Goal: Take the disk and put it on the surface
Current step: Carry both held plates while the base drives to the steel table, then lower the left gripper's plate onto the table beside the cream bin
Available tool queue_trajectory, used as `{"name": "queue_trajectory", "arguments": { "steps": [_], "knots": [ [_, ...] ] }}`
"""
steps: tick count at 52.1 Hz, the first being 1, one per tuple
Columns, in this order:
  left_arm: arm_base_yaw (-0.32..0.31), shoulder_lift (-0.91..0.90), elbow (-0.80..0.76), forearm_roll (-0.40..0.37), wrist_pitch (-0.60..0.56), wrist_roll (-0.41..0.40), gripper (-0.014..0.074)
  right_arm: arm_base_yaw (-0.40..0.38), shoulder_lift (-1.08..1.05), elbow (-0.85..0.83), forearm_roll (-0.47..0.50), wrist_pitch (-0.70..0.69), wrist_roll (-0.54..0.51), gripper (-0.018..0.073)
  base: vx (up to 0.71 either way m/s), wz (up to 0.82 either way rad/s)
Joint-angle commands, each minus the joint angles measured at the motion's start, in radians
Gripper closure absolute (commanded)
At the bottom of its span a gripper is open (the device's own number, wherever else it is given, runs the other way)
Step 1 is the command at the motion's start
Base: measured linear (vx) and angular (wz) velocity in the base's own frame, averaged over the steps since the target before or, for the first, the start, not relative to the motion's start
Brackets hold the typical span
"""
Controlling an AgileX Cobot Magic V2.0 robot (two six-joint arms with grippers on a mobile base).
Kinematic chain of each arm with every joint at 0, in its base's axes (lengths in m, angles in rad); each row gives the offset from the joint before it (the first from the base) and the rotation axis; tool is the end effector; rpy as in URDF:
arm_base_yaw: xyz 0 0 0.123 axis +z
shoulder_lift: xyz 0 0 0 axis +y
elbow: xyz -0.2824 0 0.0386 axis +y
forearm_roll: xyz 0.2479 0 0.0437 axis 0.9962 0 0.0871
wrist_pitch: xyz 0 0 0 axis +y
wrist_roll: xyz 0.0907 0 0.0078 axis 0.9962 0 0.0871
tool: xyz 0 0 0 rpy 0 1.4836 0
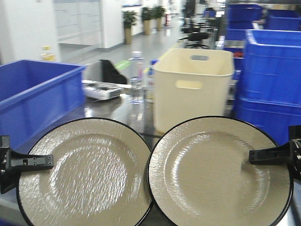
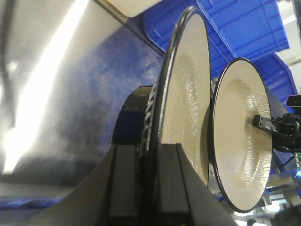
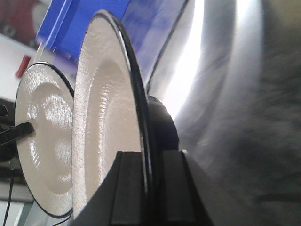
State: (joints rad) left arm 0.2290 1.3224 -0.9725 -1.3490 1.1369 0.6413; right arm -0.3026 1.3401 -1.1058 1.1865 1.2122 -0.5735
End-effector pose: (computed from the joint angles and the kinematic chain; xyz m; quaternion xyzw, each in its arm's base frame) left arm 0.2598 -0.0222 0.3348 -0.0493 0.8053 -0.5042 0.3080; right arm 0.2632 0.0007 0.3554 0.0272 0.8358 0.4531 0.3088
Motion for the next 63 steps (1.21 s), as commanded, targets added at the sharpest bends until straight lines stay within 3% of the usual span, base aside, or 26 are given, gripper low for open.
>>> {"name": "queue_trajectory", "arguments": {
  "steps": [1, 26, 63],
  "knots": [
    [0.0, -0.034, -0.033, -0.151, 0.04, -0.015, 0.0605, -0.003, -0.032, -0.031, 0.126, 0.048, 0.003, 0.0568, 0.29, -0.71],
    [0.0, -0.032, -0.033, -0.151, 0.039, -0.015, 0.0605, -0.003, -0.032, -0.031, 0.126, 0.048, 0.003, 0.0568, 0.21, -0.55],
    [0.0, -0.032, -0.033, -0.151, 0.034, -0.015, 0.0605, -0.003, -0.032, -0.031, 0.126, 0.048, -0.001, 0.0568, 0.02, -0.06]
  ]
}}
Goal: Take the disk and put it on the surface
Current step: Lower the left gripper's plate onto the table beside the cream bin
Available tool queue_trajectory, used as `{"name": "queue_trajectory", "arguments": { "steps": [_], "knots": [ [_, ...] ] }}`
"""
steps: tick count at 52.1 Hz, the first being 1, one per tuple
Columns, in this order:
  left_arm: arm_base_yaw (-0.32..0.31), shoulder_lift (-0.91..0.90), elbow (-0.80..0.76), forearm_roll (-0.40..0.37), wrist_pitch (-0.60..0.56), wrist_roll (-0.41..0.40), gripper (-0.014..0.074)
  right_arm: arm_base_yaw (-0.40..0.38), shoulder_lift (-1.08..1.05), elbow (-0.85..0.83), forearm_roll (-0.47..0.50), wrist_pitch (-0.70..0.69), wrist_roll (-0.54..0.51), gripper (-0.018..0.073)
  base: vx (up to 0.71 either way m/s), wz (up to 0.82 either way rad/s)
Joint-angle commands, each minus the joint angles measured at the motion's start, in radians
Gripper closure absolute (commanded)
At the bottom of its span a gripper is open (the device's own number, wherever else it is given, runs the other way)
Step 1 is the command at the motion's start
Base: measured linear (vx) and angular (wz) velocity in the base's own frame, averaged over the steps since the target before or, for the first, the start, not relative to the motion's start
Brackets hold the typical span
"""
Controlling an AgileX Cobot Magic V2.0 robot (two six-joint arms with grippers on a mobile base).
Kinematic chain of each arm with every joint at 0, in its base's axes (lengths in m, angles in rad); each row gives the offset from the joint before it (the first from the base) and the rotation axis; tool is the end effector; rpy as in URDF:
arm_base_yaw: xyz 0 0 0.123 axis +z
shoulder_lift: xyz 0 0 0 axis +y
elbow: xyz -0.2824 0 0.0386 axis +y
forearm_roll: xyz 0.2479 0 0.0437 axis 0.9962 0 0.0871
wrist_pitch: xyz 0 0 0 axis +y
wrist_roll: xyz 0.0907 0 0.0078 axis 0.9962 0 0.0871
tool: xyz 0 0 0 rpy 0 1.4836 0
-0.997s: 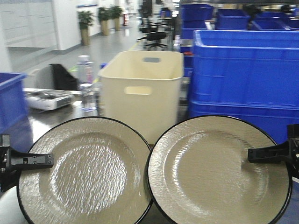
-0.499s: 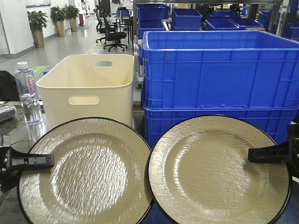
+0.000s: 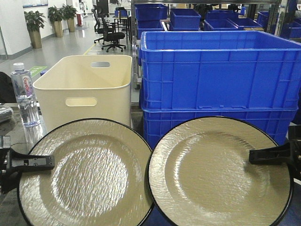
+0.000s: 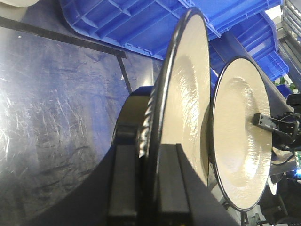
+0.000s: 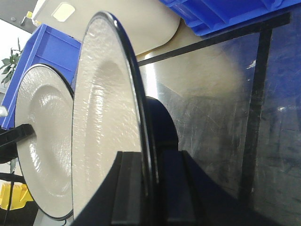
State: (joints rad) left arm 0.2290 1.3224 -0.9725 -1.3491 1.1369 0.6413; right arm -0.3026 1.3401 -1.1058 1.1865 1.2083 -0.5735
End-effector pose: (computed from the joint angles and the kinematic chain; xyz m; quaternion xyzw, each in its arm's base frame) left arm 0.2598 -0.0222 0.3348 -0.0494 0.8053 -0.5042 0.3080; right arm 0.2635 0.0004 0.3554 0.0283 0.8358 0.4521 0.3102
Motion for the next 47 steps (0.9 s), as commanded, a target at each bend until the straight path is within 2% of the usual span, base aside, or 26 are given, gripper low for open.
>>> {"name": "queue_trajectory", "arguments": {
  "steps": [1, 9, 13, 19, 24, 31, 40, 47],
  "knots": [
    [0.0, -0.032, -0.033, -0.151, 0.034, -0.015, 0.0605, -0.003, -0.032, -0.031, 0.126, 0.052, -0.001, 0.0568, 0.0, 0.0],
    [0.0, -0.032, -0.033, -0.152, 0.036, -0.016, 0.0605, -0.003, -0.032, -0.031, 0.129, 0.035, -0.001, 0.0568, 0.0, 0.0],
    [0.0, -0.032, -0.033, -0.141, 0.013, 0.017, 0.0605, -0.003, -0.032, -0.031, 0.134, 0.036, -0.001, 0.0568, 0.0, 0.0],
    [-0.006, -0.032, -0.033, -0.06, -0.048, 0.074, 0.0605, -0.003, -0.032, -0.031, 0.173, 0.02, -0.017, 0.0568, 0.0, 0.0],
    [-0.022, -0.001, -0.033, 0.012, -0.105, 0.058, 0.0605, -0.003, -0.032, -0.035, 0.225, 0.0, -0.052, 0.0568, 0.0, 0.0],
    [-0.071, 0.087, -0.033, -0.009, -0.113, 0.06, 0.0604, -0.002, -0.032, -0.058, 0.285, -0.005, -0.068, 0.0568, 0.0, 0.0],
    [-0.169, 0.194, -0.033, -0.053, -0.175, 0.109, 0.0604, 0.001, -0.032, -0.093, 0.29, -0.007, -0.072, 0.0568, 0.0, 0.0],
    [-0.209, 0.231, -0.033, -0.043, -0.235, 0.124, 0.0593, 0.001, -0.032, -0.094, 0.291, -0.008, -0.072, 0.0568, 0.0, 0.0]
  ]
}}
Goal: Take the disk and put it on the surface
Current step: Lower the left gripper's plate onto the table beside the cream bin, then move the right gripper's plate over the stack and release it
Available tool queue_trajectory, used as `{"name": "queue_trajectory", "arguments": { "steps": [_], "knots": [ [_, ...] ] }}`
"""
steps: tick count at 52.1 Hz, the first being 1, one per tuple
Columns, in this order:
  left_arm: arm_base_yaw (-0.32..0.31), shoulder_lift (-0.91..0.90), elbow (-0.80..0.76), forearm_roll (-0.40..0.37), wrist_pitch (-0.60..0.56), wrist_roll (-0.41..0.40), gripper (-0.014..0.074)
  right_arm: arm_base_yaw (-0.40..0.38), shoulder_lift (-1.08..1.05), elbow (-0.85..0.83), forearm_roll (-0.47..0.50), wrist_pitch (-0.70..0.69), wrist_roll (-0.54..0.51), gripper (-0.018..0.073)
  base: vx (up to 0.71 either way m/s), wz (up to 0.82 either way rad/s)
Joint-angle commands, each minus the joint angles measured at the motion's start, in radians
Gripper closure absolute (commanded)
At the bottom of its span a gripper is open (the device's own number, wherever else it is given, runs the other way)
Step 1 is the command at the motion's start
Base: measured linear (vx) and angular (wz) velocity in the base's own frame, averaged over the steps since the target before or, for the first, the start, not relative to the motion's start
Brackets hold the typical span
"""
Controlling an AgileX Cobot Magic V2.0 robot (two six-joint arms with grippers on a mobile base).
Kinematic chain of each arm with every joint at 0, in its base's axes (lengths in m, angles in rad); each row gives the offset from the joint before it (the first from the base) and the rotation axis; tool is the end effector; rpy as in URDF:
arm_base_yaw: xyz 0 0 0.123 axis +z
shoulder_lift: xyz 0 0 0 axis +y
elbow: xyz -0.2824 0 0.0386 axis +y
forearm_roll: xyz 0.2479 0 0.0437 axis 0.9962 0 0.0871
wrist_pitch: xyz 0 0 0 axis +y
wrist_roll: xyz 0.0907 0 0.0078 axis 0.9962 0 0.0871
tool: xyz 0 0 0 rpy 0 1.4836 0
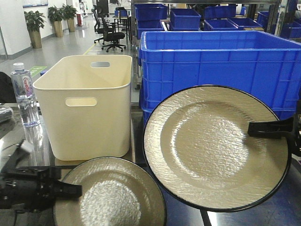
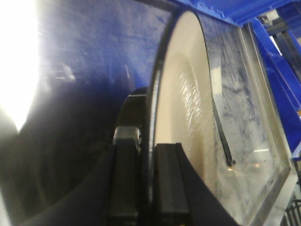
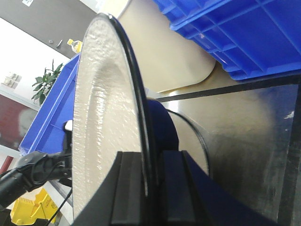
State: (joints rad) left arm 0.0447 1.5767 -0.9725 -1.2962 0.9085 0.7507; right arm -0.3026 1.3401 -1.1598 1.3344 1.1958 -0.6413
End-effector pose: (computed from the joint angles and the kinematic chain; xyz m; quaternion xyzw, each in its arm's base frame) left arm 0.3108 -0.0553 0.2557 -0.0401 0.8622 -0.4402 0.2477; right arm 0.2689 0.0024 0.3824 0.0104 0.7908 0.4859 0.3719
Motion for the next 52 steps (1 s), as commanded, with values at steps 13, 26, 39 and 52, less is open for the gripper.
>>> {"name": "queue_trajectory", "arguments": {
  "steps": [13, 26, 39, 52],
  "knots": [
    [-0.036, -0.008, -0.033, -0.099, -0.018, 0.07, 0.0441, 0.001, -0.032, -0.04, 0.136, -0.003, -0.005, 0.0568, 0.0, 0.0],
    [-0.036, -0.008, -0.033, -0.092, -0.041, 0.092, 0.0132, 0.001, -0.032, -0.04, 0.135, -0.012, -0.017, 0.0568, 0.0, 0.0],
    [0.001, -0.03, -0.035, -0.091, -0.101, 0.157, 0.002, 0.004, -0.032, -0.04, 0.084, -0.049, -0.04, 0.0568, 0.0, 0.0],
    [0.143, -0.171, -0.035, -0.091, -0.087, 0.205, 0.0104, 0.176, 0.015, -0.04, -0.009, -0.185, -0.037, 0.0568, 0.0, 0.0]
  ]
}}
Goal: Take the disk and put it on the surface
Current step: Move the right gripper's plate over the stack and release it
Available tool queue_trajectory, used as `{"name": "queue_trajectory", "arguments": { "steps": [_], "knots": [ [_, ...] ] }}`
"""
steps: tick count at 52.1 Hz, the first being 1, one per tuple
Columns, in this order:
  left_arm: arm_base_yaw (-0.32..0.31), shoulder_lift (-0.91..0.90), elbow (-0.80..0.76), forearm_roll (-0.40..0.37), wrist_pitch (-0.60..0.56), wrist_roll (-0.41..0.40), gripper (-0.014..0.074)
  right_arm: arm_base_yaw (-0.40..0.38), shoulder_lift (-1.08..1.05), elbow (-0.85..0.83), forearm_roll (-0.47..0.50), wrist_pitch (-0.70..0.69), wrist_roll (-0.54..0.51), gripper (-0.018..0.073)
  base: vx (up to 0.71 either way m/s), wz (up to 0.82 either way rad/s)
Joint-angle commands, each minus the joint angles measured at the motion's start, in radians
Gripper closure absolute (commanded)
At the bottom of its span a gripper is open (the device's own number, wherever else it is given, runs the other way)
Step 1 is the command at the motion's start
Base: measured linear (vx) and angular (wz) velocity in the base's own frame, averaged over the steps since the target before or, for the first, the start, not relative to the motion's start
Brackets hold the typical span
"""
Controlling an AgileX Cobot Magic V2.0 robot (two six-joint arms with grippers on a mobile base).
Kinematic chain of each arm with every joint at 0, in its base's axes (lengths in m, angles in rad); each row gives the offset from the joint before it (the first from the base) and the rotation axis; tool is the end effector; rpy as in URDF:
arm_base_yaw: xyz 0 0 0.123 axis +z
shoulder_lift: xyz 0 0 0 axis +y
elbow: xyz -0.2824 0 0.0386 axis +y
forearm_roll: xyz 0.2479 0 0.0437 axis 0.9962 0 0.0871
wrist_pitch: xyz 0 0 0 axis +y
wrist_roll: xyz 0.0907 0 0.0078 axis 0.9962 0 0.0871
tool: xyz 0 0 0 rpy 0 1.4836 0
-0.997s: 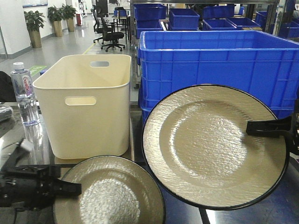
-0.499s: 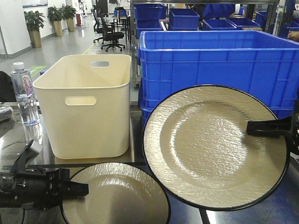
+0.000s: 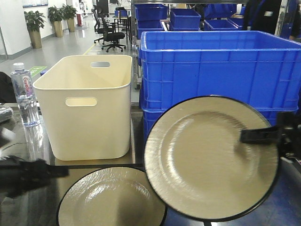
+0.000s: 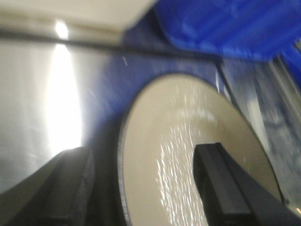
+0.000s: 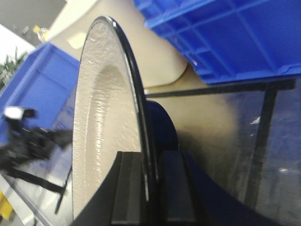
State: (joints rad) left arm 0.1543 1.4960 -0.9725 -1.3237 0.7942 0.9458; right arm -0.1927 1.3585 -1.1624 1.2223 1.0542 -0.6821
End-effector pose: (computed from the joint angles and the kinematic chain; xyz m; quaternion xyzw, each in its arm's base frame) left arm 0.3110 -0.0154 0.2801 -0.0235 0.8524 -0.3607 0.3778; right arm 0.2808 0.0211 0.3700 -0.0230 0.8209 0.4243 0.3815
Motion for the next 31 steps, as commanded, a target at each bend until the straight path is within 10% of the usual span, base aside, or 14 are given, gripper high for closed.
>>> {"name": "queue_trajectory", "arguments": {
  "steps": [1, 13, 31],
  "knots": [
    [0.043, -0.107, -0.035, -0.062, 0.028, 0.01, 0.0126, 0.086, 0.004, -0.037, 0.103, -0.056, 0.004, 0.0568, 0.0, 0.0],
    [0.075, -0.287, -0.034, 0.02, 0.041, 0.006, 0.0608, 0.295, 0.143, -0.037, 0.202, -0.242, -0.01, 0.0568, 0.0, 0.0],
    [0.075, -0.363, -0.034, 0.167, 0.031, -0.075, 0.0603, 0.508, 0.307, -0.037, 0.361, -0.405, -0.247, 0.0452, 0.0, 0.0]
  ]
}}
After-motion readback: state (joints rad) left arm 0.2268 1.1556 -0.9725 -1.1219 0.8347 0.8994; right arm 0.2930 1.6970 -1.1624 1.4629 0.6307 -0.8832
